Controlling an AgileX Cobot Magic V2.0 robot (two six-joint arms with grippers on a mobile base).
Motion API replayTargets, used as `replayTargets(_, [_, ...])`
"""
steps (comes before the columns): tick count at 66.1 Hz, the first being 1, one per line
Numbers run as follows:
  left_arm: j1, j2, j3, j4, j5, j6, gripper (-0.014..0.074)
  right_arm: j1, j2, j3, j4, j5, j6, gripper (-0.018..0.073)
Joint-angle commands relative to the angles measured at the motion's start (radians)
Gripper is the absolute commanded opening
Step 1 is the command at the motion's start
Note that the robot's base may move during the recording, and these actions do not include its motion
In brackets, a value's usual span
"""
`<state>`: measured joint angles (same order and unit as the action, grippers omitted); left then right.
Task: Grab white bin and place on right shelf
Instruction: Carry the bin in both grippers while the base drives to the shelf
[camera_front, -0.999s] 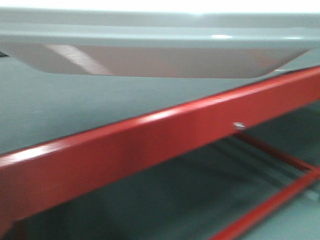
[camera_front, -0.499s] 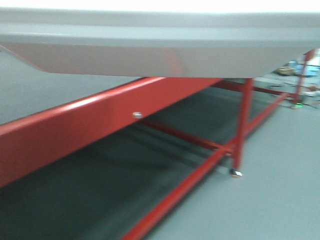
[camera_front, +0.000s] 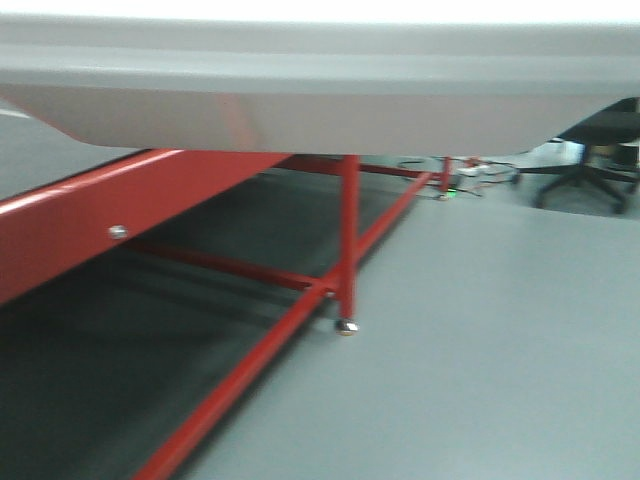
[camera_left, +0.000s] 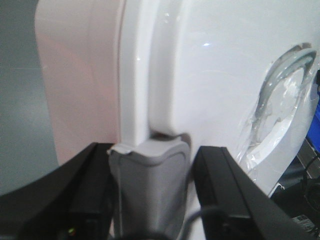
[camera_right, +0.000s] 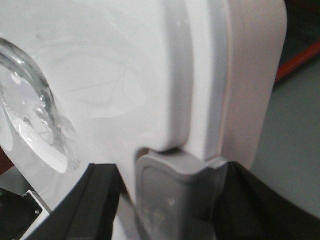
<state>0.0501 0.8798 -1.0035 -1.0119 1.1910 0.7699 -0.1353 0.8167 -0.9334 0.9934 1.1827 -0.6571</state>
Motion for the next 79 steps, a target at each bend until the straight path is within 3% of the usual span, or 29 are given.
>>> replayTargets(1, [-0.016,-0.014,-0.029,-0.151,0.035,0.017,0.0176,0.010,-0.010,-0.037,0.212,0.058,-0.002,0.0359])
replayTargets(79, [-0.016,-0.014,-0.029,-0.151,0.035,0.017,0.0176,0.010,-0.010,-0.037,0.212,0.058,-0.002,0.0359])
